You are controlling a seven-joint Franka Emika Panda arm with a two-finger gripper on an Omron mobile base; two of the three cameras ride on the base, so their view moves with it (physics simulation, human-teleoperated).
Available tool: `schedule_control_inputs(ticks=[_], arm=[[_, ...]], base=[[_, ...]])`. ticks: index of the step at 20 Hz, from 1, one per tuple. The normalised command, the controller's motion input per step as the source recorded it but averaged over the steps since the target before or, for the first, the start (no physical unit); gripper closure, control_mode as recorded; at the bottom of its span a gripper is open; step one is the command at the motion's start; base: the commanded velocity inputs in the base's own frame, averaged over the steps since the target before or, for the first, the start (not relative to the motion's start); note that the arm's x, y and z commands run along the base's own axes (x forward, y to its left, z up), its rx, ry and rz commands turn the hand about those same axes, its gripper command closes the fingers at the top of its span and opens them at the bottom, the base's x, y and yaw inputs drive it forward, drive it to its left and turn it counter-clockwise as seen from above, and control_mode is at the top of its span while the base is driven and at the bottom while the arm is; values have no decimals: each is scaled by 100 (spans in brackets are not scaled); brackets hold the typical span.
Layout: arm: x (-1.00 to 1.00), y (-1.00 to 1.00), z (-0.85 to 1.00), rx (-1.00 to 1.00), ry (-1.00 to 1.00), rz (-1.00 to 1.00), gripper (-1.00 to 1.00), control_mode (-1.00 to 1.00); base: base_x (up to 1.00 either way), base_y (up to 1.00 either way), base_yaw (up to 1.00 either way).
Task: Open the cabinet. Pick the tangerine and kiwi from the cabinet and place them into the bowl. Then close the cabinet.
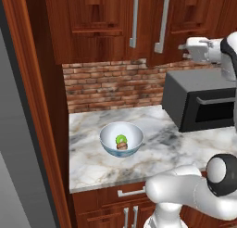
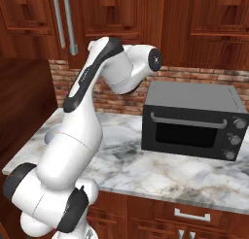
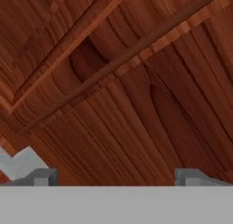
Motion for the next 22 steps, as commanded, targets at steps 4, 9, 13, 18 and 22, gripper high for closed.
schedule_control_inputs(ticks=[4,9,13,18,22], arm=[[78,98,21,-23,0,-16,-100,-100],[-4,99,61,-26,-23,-4,-100,-100],[-1,95,51,-24,-38,0,-100,-100],[70,62,6,-19,-16,-3,-100,-100],[100,54,-13,-16,1,-13,-100,-100]], base=[[0,0,0],[0,0,0],[0,0,0],[0,0,0],[0,0,0]])
